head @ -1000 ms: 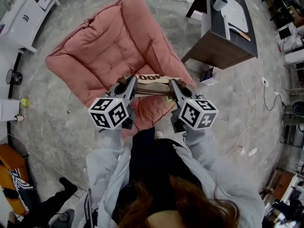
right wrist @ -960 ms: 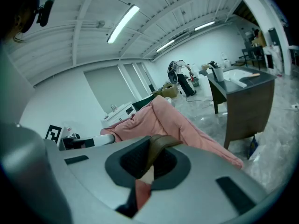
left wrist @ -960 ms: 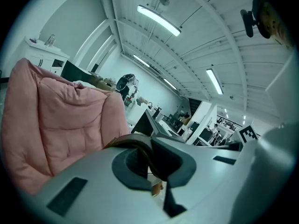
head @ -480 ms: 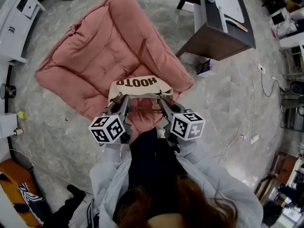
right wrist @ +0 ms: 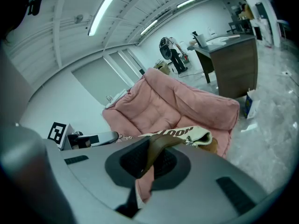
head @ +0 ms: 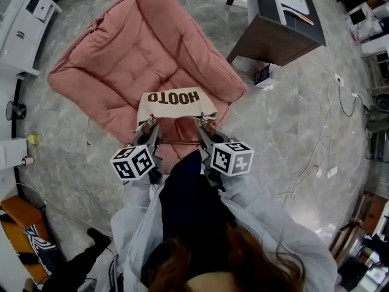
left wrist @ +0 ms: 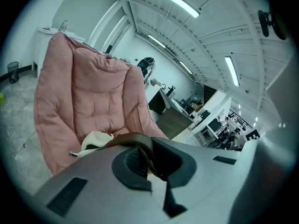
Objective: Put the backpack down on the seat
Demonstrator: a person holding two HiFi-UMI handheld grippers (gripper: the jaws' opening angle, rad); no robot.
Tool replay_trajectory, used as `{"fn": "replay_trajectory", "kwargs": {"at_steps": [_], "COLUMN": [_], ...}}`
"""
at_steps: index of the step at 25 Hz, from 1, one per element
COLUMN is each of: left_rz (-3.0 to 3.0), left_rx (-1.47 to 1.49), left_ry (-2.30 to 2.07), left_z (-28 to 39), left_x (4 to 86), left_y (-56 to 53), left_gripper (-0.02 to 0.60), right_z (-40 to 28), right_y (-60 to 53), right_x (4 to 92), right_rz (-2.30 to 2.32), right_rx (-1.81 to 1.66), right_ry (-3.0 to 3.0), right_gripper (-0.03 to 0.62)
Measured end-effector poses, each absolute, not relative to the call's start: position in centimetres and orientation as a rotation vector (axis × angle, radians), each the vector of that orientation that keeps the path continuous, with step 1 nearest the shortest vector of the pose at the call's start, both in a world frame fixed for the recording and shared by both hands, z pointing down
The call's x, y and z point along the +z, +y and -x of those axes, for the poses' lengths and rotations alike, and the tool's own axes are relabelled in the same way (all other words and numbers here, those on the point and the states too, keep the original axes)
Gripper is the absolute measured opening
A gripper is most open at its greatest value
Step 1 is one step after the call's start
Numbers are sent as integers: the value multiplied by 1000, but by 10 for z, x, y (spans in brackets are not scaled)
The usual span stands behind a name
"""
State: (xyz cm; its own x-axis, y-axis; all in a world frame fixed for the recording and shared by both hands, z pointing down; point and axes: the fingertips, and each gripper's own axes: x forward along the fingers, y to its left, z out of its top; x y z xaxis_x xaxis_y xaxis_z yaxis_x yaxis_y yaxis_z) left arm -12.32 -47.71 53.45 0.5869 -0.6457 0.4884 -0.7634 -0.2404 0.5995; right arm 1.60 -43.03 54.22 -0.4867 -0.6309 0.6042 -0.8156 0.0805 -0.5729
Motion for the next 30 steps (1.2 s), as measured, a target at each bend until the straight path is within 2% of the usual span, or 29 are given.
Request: {"fn": "replay_trajectory", "kwargs": {"at_steps": [19, 30], "left_rz": [-1906, -1909], "left_rx": [268, 408], "left_ry": [-1191, -1197], "left_z": [161, 164], "left_x": [579, 634], "left_y": [-343, -312], "left_gripper": [14, 15], "right_z": [27, 30], "right_y": [-287, -268], "right_x": [593, 652], "right_rz": [-1320, -1324], "right_rx": [1473, 1494], "right_ry": [-2106, -1984], "right_gripper": [9, 9]}}
